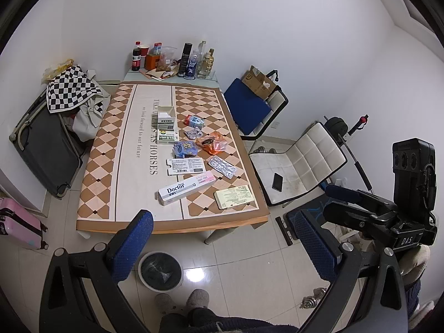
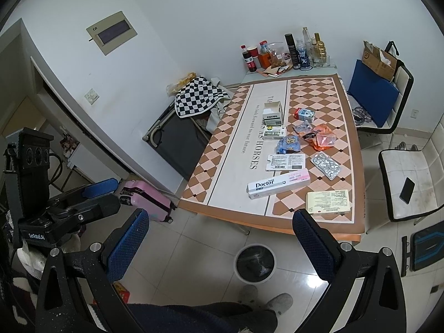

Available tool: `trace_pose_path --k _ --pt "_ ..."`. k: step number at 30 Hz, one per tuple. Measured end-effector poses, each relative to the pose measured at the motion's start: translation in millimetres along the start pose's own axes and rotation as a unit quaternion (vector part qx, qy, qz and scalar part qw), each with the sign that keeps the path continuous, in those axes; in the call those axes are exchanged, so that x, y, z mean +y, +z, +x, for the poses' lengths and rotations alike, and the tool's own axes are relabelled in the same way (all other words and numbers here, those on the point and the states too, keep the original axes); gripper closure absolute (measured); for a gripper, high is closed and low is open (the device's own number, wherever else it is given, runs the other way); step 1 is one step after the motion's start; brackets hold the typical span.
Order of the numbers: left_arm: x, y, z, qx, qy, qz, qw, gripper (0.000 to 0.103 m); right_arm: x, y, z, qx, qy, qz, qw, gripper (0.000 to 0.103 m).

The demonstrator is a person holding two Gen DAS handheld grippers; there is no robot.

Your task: Collect trash

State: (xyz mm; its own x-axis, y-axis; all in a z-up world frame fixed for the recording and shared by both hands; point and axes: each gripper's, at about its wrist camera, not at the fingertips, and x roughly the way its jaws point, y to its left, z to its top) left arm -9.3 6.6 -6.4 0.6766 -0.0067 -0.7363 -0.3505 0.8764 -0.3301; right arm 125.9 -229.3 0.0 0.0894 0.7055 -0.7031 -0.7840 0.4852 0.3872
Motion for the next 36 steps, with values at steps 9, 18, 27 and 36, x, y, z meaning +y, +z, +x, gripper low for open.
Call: trace_pose_path --k 9,18,27,36 --pt "-1.3 0.0 1.3 -0.001 0.000 0.000 1.0000 0.000 0.9 0.6 0.5 0.000 -0.001 0.000 1.000 0.000" --pt "-0.4 -0.4 1.3 -0.001 -0.001 -0.001 1.0000 0.000 1.7 0.8 0.5 0.000 -0.001 -0.001 1.000 0.000" --pt "-4.2 -1.2 3.4 -0.001 -0.001 0.000 1.0000 0.000 3.0 0.4 0.9 0.000 -0.001 -0.001 1.000 0.000" --pt "-4.6 -1.5 3.5 -0.001 -0.001 -0.001 1.0000 0.000 2.6 -0.8 2.7 0.000 -0.001 -0.002 1.000 0.000"
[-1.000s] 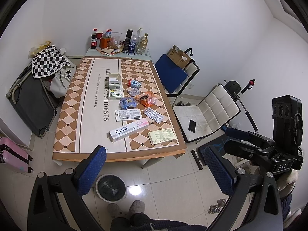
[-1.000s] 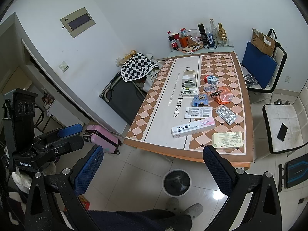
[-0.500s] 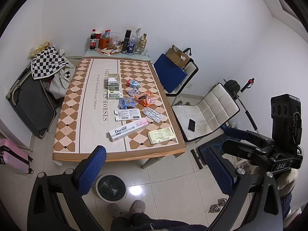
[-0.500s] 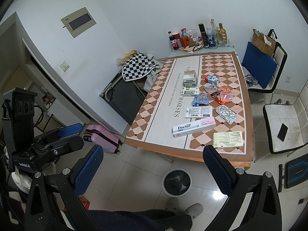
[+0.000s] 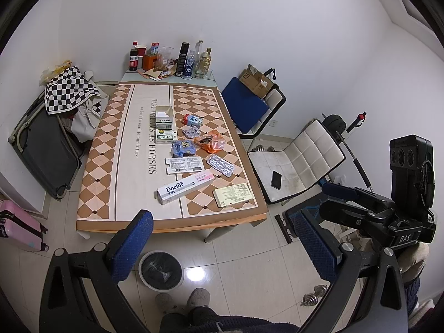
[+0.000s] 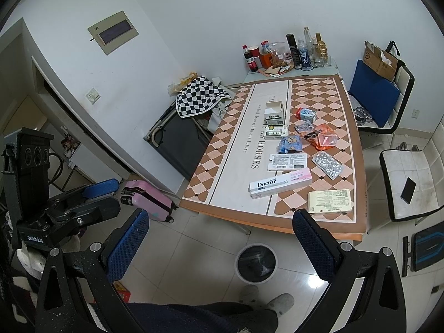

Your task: Collect trash

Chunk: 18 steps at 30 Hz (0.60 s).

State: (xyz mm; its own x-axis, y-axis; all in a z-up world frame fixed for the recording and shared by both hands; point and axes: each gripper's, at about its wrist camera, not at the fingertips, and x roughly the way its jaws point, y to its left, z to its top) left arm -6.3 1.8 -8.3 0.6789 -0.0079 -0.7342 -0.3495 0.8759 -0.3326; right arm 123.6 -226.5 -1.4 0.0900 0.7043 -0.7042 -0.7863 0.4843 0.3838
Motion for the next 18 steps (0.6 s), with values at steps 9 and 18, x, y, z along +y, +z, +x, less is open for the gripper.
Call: trace_pose_path --k 9,18 --pt "-11 0 4 0.002 0.014 0.001 0.9999 0.000 6 -4 5 -0.003 -0.005 0.016 1.000 0.000" --pt "27 1 95 0.036 0.145 0.010 0.9887 0.000 -55 -14 59 0.000 -0.102 0.168 0.980 0.000"
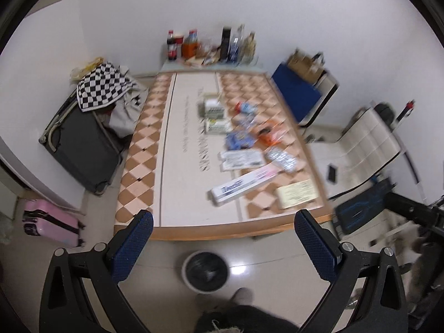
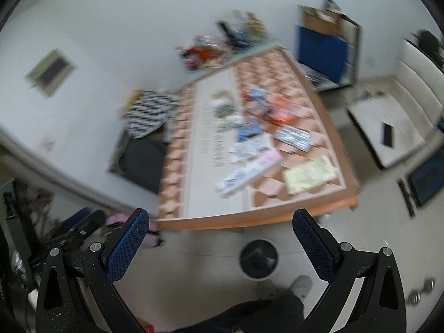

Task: Collect trash
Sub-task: 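Grasp the Dental Doctor toothpaste box with the left gripper while the right grasps the cream leaflet card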

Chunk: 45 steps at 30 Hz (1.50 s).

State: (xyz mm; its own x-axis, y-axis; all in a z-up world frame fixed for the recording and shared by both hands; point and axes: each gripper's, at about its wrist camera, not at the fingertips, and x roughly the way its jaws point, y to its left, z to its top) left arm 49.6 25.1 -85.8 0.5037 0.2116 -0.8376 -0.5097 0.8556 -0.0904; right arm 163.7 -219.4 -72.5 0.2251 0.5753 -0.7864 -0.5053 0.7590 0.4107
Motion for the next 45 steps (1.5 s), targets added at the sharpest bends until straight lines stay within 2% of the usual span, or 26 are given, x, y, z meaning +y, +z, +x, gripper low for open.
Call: trace_pose_path --k 3,5,8,10,12,15,18,20,22,23,24,27,29,33,35,36,42,45 --pt "-3 4 58 0.030 0.033 0.035 0.9984 0.000 -32 6 47 0.021 -0.063 0.036 0.997 0.000" --pt "-15 10 104 0.058 0.052 0.068 0.9947 0.000 -62 12 79 0.038 -0.083 0.083 0.992 0.000" --pt "-33 21 169 0.106 0.059 0.117 0.9857 0.001 -114 21 126 0.059 -0.110 0.165 0.978 0.000" --pt "-40 30 208 0.129 0.060 0.147 0.9788 0.001 -151 27 161 0.074 -0.122 0.221 0.965 0.000" --pt "-57 37 252 0.159 0.062 0.184 0.9680 0.001 -191 32 199 0.090 -0.116 0.285 0.947 0.000" --pt "-78 43 309 0.209 0.054 0.218 0.9516 0.004 -227 34 241 0.118 -0.113 0.349 0.923 0.000" --pt "-97 45 354 0.244 0.055 0.256 0.9338 0.005 -245 38 268 0.133 -0.103 0.382 0.909 0.000" --pt "-106 44 374 0.255 0.057 0.281 0.9235 0.010 -250 44 283 0.138 -0.103 0.397 0.902 0.000" --pt "-109 42 387 0.268 0.060 0.297 0.9143 0.025 -255 50 301 0.148 -0.104 0.409 0.894 0.000" --pt "-109 41 390 0.276 0.053 0.296 0.9130 0.032 -256 52 308 0.154 -0.102 0.417 0.890 0.000" --pt "-108 42 391 0.280 0.046 0.289 0.9143 0.041 -257 55 317 0.160 -0.103 0.424 0.885 0.000" --pt "-101 42 387 0.279 0.049 0.265 0.9219 0.043 -258 59 333 0.172 -0.112 0.436 0.876 0.000" --pt "-90 41 384 0.283 0.064 0.226 0.9299 0.045 -254 61 345 0.183 -0.128 0.439 0.870 0.000" --pt "-57 36 371 0.281 0.090 0.139 0.9451 0.048 -235 70 367 0.200 -0.196 0.411 0.868 0.000" --pt "-45 34 365 0.275 0.099 0.108 0.9504 0.049 -221 73 374 0.209 -0.243 0.383 0.867 0.015" --pt "-37 32 360 0.268 0.103 0.089 0.9538 0.050 -216 74 375 0.209 -0.253 0.374 0.867 0.015" --pt "-9 35 341 0.235 0.109 0.030 0.9654 0.054 -198 70 373 0.202 -0.232 0.333 0.891 0.016" --pt "-5 32 317 0.209 0.104 0.022 0.9722 0.055 -182 69 357 0.180 -0.213 0.300 0.912 0.016"
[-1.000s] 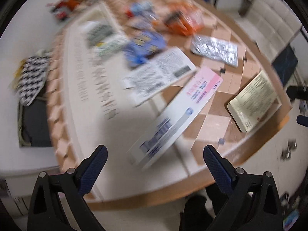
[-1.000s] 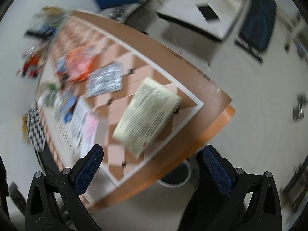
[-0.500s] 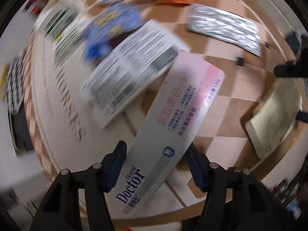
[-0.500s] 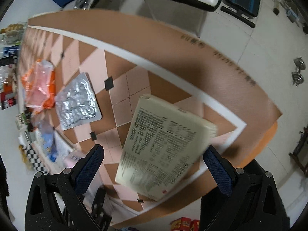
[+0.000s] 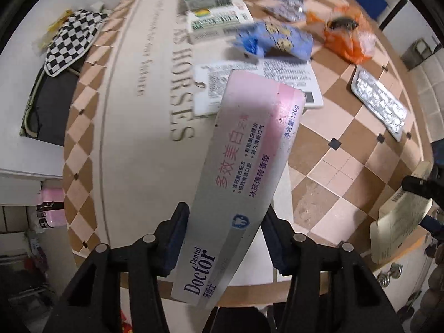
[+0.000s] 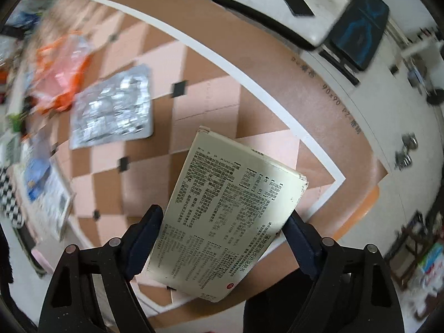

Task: Collect trash
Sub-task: 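Grasp the Dental Doctor toothpaste box with the left gripper while the right grasps the cream leaflet card, then carry both items over the trash bin and open both grippers to drop them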

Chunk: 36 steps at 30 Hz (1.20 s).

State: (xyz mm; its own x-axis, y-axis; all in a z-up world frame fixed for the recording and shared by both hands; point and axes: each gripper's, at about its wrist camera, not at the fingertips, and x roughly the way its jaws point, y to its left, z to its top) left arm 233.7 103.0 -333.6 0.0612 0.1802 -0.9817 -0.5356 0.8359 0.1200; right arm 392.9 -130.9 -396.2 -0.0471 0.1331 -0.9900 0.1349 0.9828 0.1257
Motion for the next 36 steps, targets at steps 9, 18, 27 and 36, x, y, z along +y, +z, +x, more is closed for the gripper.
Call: trace_pose_path --k 9,18,27,36 --pt "27 -67 -65 -0.058 -0.056 -0.022 0.9965 0.055 16 -104 -54 -0.061 0.068 -0.125 0.988 0.016" --pt "69 -213 -27 0.049 -0.169 -0.076 0.9815 0.055 -67 -252 -25 -0.005 0.070 -0.175 0.982 0.016" --pt "69 -262 173 0.184 -0.213 -0.149 0.9478 0.055 -109 -305 125 0.049 0.009 -0.156 0.986 0.016" --pt "37 -258 388 0.313 -0.241 -0.150 0.9063 0.053 -89 -284 308 0.087 -0.021 -0.181 0.980 0.016"
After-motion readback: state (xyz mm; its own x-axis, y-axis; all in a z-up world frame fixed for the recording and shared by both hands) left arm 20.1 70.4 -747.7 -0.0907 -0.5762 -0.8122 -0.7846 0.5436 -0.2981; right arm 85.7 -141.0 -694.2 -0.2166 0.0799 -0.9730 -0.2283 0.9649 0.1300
